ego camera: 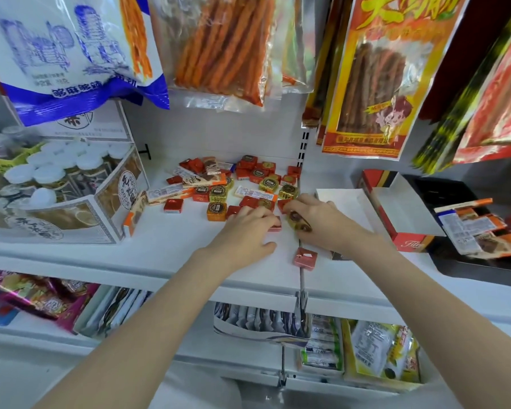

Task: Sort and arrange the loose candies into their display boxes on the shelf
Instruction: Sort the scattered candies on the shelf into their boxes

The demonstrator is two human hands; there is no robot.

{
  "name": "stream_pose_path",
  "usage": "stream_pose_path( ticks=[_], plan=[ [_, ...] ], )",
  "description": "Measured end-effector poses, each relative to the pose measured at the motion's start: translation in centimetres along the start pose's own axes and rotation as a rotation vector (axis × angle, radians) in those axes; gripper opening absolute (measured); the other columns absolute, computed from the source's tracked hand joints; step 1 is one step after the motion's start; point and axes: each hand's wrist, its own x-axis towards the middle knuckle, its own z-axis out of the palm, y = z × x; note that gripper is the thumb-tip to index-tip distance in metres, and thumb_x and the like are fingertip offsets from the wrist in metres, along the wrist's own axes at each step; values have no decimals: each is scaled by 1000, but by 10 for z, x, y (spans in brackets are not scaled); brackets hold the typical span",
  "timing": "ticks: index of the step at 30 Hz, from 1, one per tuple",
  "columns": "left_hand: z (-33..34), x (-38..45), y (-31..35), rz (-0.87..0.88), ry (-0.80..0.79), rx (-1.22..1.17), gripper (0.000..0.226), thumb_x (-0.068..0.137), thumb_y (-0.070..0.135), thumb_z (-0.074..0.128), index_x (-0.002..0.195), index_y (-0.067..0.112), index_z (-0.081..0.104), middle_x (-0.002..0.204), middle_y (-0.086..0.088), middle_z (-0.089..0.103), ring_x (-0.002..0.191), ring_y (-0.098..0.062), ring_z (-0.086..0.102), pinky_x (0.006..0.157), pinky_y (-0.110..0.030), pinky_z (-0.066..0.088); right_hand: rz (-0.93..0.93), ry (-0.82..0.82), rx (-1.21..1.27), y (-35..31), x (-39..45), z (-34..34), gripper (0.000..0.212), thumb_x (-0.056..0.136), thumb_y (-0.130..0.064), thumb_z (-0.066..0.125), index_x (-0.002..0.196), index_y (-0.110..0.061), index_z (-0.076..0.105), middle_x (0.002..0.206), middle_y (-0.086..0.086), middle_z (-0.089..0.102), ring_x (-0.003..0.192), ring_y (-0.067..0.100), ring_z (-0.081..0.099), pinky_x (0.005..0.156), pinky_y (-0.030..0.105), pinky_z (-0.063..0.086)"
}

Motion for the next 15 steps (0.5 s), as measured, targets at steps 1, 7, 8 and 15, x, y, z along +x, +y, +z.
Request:
stream_pose_path(
  ticks=[1,7,8,15],
  plan=[
    [0,0,-1,3,-3,-10,44,90,28,51,133,22,43,138,3,39,124,-22,32,103,-41,32,-14,3,4,0,-1,1,54,84,-17,58,134,-21,37,130,5,40,117,26,45,94,38,37],
    [0,0,-6,14,34,-57,39,90,25,50,129,22,47,134,3,42,123,-19,33,104,-37,30,89,195,197,10,-4,-18,43,81,-16,65,121,-17,49,123,11,40,103,26,54,87,22,41],
    [1,0,-6,14,67,-44,38,91,25,49,129,22,47,134,3,41,124,-19,32,104,-37,28,135,223,236,12,-2,-22,42,81,-16,65,120,-17,48,123,12,41,105,26,53,85,19,36],
    [-1,11,-12,-120,152,-89,55,94,24,44,144,18,24,148,-4,31,137,-22,24,111,-36,22,227,-1,54,-3,16,-17,46,83,-12,58,126,-16,41,115,16,53,99,33,56,76,30,43]
  ],
)
